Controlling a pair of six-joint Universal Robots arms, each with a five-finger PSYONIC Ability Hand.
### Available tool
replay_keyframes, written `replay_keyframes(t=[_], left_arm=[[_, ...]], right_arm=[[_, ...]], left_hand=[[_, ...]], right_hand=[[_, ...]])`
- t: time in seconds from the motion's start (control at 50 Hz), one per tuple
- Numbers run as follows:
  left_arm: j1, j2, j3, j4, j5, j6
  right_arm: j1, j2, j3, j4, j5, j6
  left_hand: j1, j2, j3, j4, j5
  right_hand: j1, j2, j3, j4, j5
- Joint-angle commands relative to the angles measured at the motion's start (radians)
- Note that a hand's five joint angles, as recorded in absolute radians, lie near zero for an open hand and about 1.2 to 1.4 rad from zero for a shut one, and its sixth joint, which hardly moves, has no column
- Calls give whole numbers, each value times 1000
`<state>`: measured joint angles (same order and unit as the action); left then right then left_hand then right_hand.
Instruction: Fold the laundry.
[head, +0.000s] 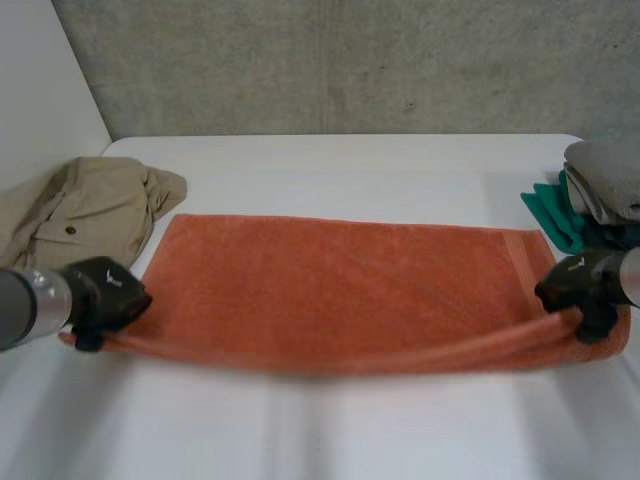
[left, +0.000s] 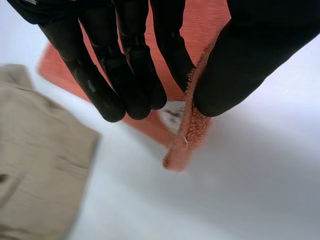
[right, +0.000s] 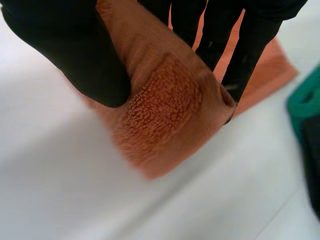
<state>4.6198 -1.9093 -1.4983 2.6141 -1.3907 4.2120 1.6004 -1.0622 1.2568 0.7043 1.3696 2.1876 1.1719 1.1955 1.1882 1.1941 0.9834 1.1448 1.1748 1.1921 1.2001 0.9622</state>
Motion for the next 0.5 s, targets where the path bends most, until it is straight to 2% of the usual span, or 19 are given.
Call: replay_keyframes(t=[0.02, 0.12, 0.26, 0.4, 0.42, 0.44, 0.46, 0.48, 0.5], left_arm=[[-64, -158, 245, 159, -45, -130], [-113, -327, 473, 270, -62, -210], [-164, -543, 768, 282, -135, -231], [-194, -662, 951, 277, -191, -239], [-206, -683, 978, 277, -189, -242], [-211, -691, 990, 279, -188, -244], [-217, -700, 1000, 281, -188, -245], [-225, -706, 1007, 282, -189, -245], [-237, -715, 1014, 285, -191, -250]], right_arm=[[36, 108, -71, -235, 46, 149], [64, 172, -97, -438, 80, 218], [93, 261, -167, -655, 138, 225], [115, 337, -258, -704, 152, 216], [122, 359, -287, -704, 161, 212], [127, 370, -301, -703, 170, 207], [131, 383, -315, -703, 184, 202], [136, 392, -326, -704, 204, 198], [142, 404, -347, -709, 248, 192]], left_hand=[[224, 201, 208, 202, 238], [224, 201, 208, 202, 238], [224, 201, 208, 202, 238], [224, 201, 208, 202, 238], [224, 201, 208, 202, 238], [4, -20, -12, -18, 18], [-379, -403, -395, -401, -365], [-810, -834, -826, -832, -796], [-997, -1021, -1014, -1020, -983]], right_hand=[[251, 221, 204, 196, 260], [251, 221, 204, 196, 260], [251, 221, 204, 196, 260], [251, 221, 204, 196, 260], [-95, -125, -142, -150, -87], [-540, -570, -587, -595, -532], [-970, -1000, -1018, -1026, -962], [-970, -1000, -1018, -1026, -962], [-970, -1000, -1018, -1026, -962]])
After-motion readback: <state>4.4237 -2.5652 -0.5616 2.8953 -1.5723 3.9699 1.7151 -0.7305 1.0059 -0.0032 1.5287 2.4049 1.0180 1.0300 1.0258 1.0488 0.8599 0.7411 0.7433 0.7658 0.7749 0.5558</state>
